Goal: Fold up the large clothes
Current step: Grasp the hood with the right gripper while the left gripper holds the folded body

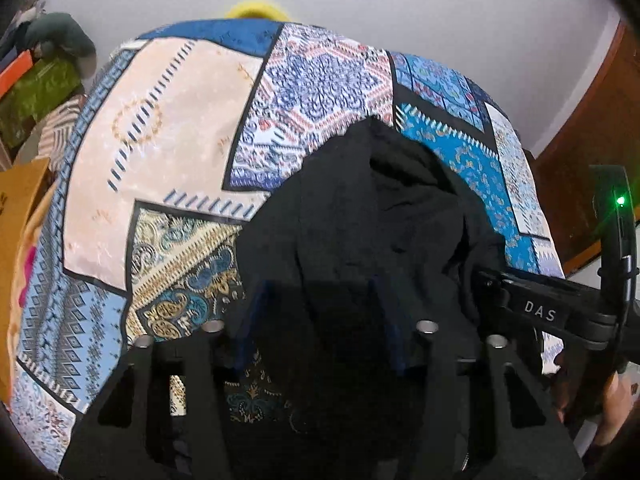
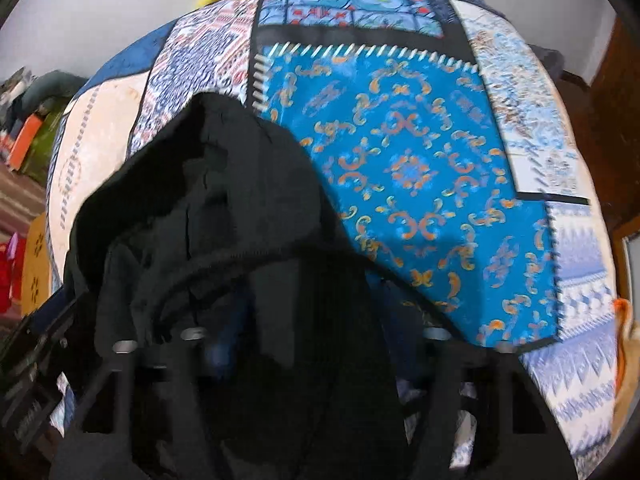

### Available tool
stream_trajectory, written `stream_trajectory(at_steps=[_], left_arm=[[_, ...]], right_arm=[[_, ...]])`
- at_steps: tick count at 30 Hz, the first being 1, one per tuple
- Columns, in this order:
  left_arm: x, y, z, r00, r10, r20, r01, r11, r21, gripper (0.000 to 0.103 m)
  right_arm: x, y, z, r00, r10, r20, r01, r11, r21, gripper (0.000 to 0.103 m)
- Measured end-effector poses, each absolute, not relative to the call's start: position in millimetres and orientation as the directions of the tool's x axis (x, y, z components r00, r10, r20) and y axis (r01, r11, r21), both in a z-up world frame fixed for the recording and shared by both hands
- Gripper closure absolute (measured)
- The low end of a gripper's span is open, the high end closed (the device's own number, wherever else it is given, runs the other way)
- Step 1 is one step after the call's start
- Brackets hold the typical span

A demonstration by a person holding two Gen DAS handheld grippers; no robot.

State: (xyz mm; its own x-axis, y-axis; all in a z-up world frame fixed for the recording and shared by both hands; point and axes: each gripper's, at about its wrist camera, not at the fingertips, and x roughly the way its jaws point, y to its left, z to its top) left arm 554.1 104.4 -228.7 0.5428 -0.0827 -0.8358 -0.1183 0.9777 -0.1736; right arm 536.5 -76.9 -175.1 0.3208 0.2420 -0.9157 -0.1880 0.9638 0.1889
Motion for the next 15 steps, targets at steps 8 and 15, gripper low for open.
stream_trajectory(at_steps=[8,15], left_arm=[[514.6,95.7,-193.1,0.567,-0.087,-0.819,-0.038,0.990,-0.132,0.089],[424.6,57.6,-126.0,0.659,-0.093,-0.746,0.124,0.992,-0.015,0.091]], right_arm=[[481.1,-92.1,-124.1,0.433,0.235,-0.870,-0.288,0.951,0.114,0.091],[395.5,-118.9,-54.3,0.470,0.399,-0.787,-0.401,0.891,0.213,0.091]])
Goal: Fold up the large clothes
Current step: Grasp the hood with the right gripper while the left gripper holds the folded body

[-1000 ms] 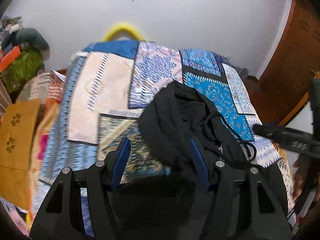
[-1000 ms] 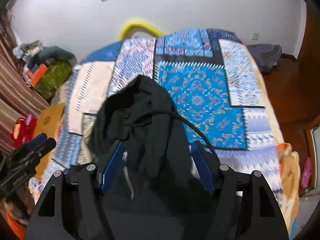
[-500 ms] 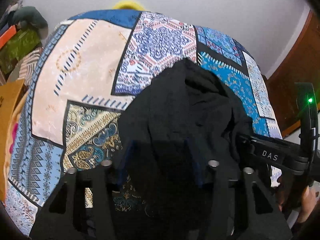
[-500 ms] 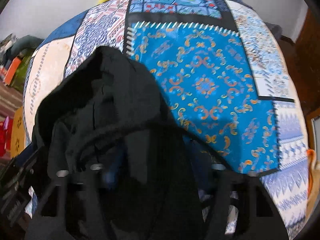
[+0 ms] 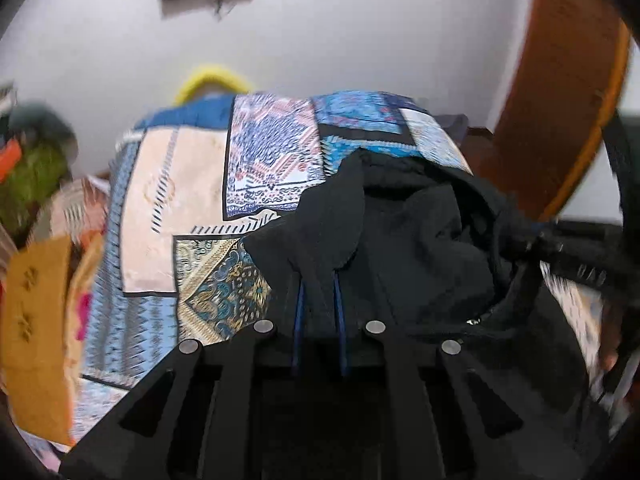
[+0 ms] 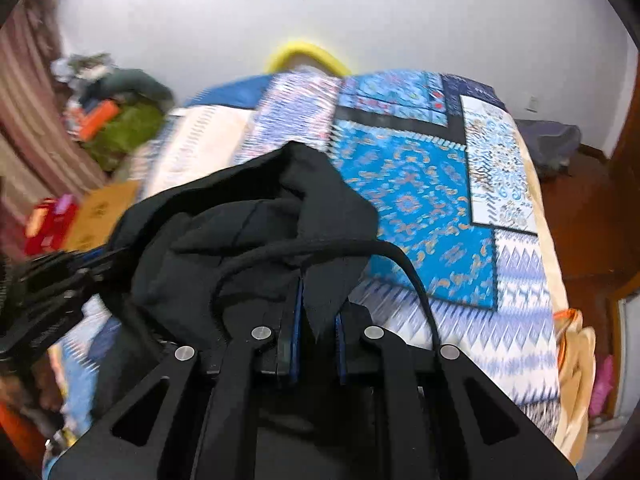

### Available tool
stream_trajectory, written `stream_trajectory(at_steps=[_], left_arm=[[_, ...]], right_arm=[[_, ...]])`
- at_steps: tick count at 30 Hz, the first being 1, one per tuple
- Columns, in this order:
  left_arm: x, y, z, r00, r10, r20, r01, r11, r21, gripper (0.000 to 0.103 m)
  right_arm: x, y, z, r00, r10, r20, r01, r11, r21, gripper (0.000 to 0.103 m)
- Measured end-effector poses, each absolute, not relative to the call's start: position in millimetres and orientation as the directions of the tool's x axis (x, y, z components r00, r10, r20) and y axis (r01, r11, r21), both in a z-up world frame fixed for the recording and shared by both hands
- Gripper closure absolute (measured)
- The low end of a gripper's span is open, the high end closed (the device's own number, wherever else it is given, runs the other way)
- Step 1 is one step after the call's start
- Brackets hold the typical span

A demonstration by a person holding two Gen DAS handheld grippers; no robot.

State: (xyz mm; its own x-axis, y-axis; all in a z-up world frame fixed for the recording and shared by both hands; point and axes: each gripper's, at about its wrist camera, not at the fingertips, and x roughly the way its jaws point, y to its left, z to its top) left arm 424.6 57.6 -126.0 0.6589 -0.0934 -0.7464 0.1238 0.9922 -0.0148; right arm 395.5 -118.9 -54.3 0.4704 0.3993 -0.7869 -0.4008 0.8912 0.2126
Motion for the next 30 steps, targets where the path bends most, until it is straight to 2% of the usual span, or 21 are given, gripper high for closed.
stream_trajectory(at_steps=[4,10,15,18,19,21,23,26,29,30], left_arm=[[371.3,40.4,-123.4,0.663,-0.097,-0.743,0.182,0.983,0.034,0.091],[325.5,36.8,-147.8,0.600,-0.140,-0.788,0.183,0.982,-0.036,0.091],[307.8,38.2,-178.2,0.539,-0.132,-0.832,0.148,0.987,-0.060,0.091],[299.8,38.4,-194.9,0.511,-0.108,-0.853,0.138,0.989,-0.042,0.091],[298.2,39.2,-198.0,0.508,-0.100,-0.855,0.137,0.990,-0.034,0.090],[294.8,39.6,-199.9,0.498,-0.093,-0.862,0.141,0.990,-0.024,0.084],[294.0,40.2,-197.6,0.488,-0.080,-0.869,0.140,0.990,-0.013,0.071],[291.5,42.5,-182.5,0.502,-0.104,-0.859,0.147,0.989,-0.034,0.064],[292.0,43.7,-162.4,0.530,-0.143,-0.836,0.153,0.986,-0.071,0.062],[294.3,43.1,-153.5,0.547,-0.135,-0.826,0.152,0.987,-0.060,0.061]], right_arm=[[351.9,-129.5,-48.6,0.452,0.437,-0.778,-0.432,0.870,0.237,0.091],[299.3,-138.6,-79.1,0.400,0.419,-0.815,-0.416,0.876,0.246,0.091],[276.8,-143.5,-106.9,0.349,0.373,-0.859,-0.382,0.894,0.233,0.084],[266.0,-148.9,-115.5,0.311,0.341,-0.887,-0.375,0.902,0.215,0.073],[259.1,-151.7,-115.1,0.303,0.333,-0.893,-0.375,0.903,0.209,0.073],[251.4,-158.6,-112.7,0.292,0.329,-0.898,-0.384,0.900,0.205,0.073],[247.6,-168.5,-105.6,0.303,0.316,-0.899,-0.383,0.904,0.189,0.071],[246.9,-180.9,-92.1,0.350,0.291,-0.891,-0.367,0.917,0.155,0.062],[251.6,-189.1,-74.3,0.391,0.323,-0.862,-0.379,0.910,0.168,0.050],[254.3,-190.1,-69.6,0.404,0.329,-0.853,-0.380,0.909,0.170,0.048]])
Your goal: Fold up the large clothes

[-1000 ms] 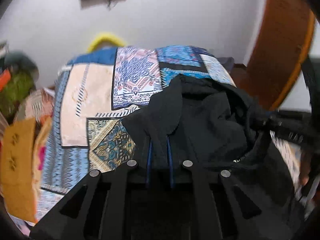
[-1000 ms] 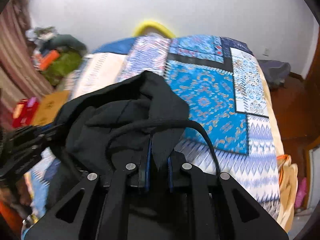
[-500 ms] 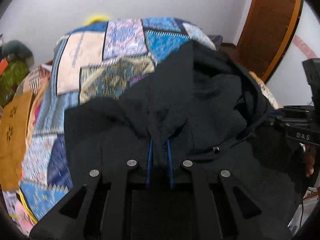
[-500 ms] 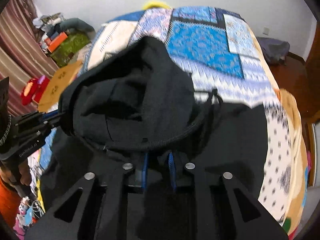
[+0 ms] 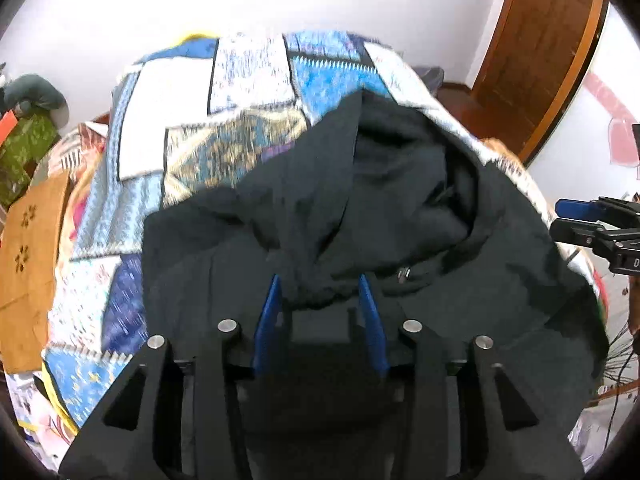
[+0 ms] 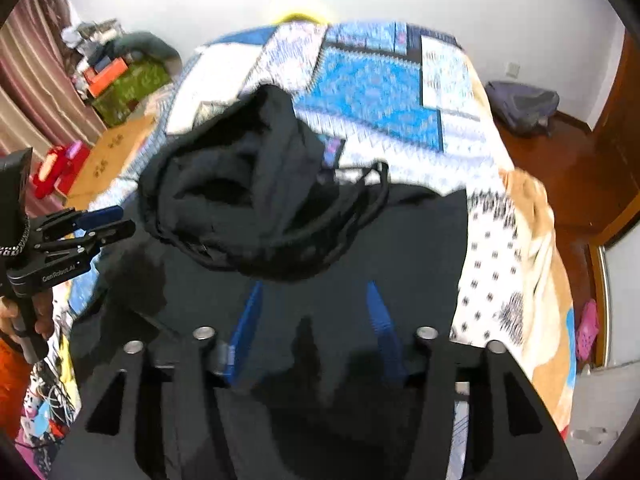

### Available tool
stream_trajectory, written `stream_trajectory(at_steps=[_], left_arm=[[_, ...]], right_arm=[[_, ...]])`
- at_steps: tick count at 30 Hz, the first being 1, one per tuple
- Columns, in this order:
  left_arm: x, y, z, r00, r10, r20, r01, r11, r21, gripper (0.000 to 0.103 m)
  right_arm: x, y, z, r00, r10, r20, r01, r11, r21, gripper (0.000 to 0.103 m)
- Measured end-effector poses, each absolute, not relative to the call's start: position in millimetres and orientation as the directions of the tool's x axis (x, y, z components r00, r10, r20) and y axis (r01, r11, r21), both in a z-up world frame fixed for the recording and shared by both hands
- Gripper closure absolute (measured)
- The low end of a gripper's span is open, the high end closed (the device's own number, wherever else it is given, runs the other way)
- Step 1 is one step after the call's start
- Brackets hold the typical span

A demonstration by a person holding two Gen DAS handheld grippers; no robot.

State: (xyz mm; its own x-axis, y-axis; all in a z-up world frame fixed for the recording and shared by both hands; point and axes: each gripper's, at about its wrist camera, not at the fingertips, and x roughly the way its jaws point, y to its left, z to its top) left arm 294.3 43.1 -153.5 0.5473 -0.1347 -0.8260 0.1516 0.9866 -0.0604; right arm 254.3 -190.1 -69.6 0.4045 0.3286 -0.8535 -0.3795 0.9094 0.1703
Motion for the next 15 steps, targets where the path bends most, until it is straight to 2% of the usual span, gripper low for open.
stream_trajectory(at_steps=[3,8,11,15], left_arm=[[303.5,39.7,-134.0,0.596,-0.117,-0.794,0.147,0.989,-0.035,0.050],[336.2,32.9,-123.7,0.609,-0.109,-0.786,0.152,0.988,-0.019,0.045],[360.8,30.4,-133.1,0.593,-0.102,-0.799,0.140,0.990,-0.022,0.038],[391.9,31.3,-165.3,0.513,-0.129,-0.849,0.128,0.989,-0.073,0.037]], right_arm=[[261.8,-187.1,-59.1,0.436,0.338,-0.834,-0.375,0.911,0.173,0.048],[284.3,-166.5,-50.2,0.455,0.370,-0.810,-0.388,0.901,0.193,0.048],[305.9,-150.0,-57.0,0.446,0.386,-0.808,-0.394,0.895,0.211,0.042],[328.6,-132.7,-77.4,0.406,0.381,-0.831,-0.373,0.899,0.230,0.040]])
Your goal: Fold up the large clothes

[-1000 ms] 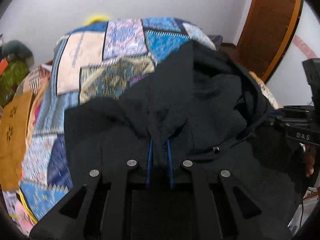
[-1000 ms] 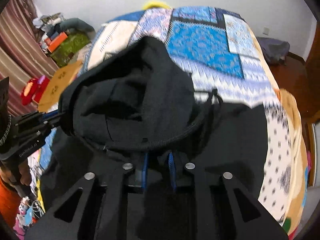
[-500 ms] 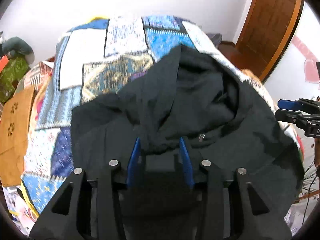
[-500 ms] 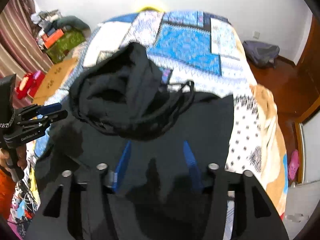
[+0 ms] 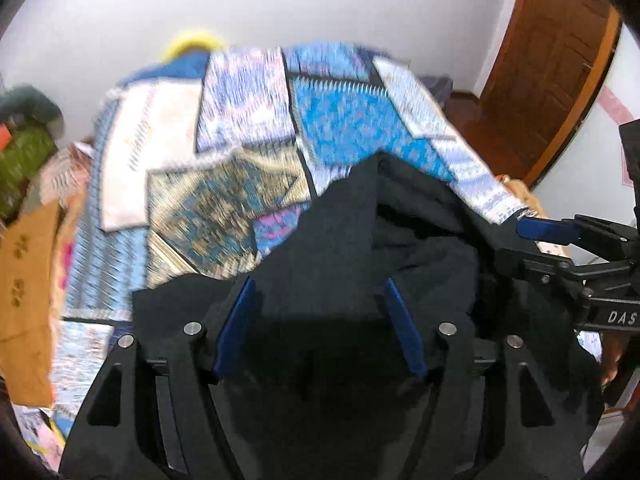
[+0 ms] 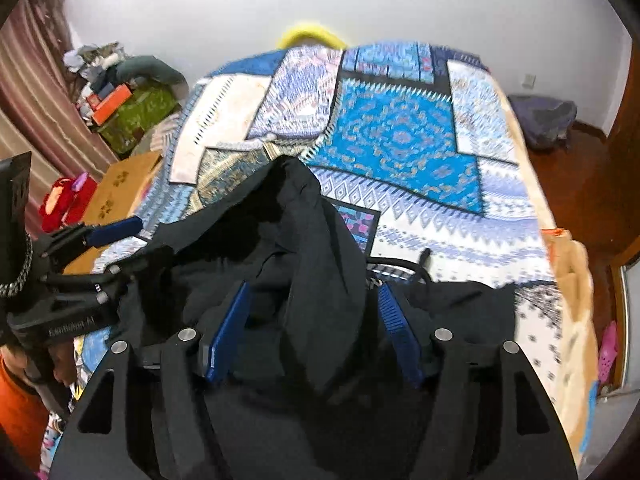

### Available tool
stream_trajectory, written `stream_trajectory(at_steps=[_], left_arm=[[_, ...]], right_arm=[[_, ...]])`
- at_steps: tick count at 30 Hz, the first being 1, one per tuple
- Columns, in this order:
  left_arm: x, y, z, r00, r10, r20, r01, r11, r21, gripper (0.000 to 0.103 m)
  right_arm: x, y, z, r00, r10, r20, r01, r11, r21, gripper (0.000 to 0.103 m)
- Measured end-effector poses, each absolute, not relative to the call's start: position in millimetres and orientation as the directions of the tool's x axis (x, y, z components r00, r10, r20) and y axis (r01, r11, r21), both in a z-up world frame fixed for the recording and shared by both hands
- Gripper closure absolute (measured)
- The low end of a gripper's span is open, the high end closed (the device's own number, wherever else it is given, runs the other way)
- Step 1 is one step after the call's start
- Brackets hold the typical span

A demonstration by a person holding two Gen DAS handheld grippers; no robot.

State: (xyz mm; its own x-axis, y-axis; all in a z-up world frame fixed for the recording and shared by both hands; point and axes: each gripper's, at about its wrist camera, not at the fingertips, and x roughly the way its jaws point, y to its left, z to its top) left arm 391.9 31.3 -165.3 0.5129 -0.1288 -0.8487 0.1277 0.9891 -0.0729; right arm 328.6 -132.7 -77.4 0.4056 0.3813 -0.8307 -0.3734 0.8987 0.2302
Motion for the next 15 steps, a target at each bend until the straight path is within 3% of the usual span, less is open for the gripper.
stream_trajectory(at_steps=[8,10,11,12,13,15], left_arm=[[418.8,42.6,-203.8,0.468,-0.164,-0.868,0.060,0.986,-0.154,0.037],[420.0,37.9,-204.9,0.471,-0.155,-0.868,0.088,0.988,-0.129,0.039],[420.2,35.9,-204.8,0.473,-0.149,-0.868,0.098,0.988,-0.116,0.048],[419.0,34.6,-203.4,0.477,-0.153,-0.865,0.109,0.987,-0.115,0.053],[416.1,33.7,-199.8,0.481,-0.178,-0.859,0.125,0.983,-0.133,0.066],[407.3,31.4,-189.4,0.500,-0.190,-0.845,0.142,0.980,-0.136,0.074]], right_arm=[[372.3,-134.0,-119.1,0.368,0.375,-0.851,-0.256,0.921,0.295,0.041],[377.3,-129.8,-128.4,0.346,0.364,-0.865,-0.260,0.923,0.284,0.053],[378.8,-126.5,-132.3,0.324,0.370,-0.871,-0.273,0.918,0.288,0.067],[379.6,-124.6,-133.8,0.311,0.367,-0.877,-0.276,0.918,0.286,0.070],[377.3,-123.5,-132.2,0.321,0.361,-0.875,-0.279,0.919,0.277,0.072],[370.3,-124.4,-122.6,0.365,0.364,-0.857,-0.289,0.919,0.267,0.081]])
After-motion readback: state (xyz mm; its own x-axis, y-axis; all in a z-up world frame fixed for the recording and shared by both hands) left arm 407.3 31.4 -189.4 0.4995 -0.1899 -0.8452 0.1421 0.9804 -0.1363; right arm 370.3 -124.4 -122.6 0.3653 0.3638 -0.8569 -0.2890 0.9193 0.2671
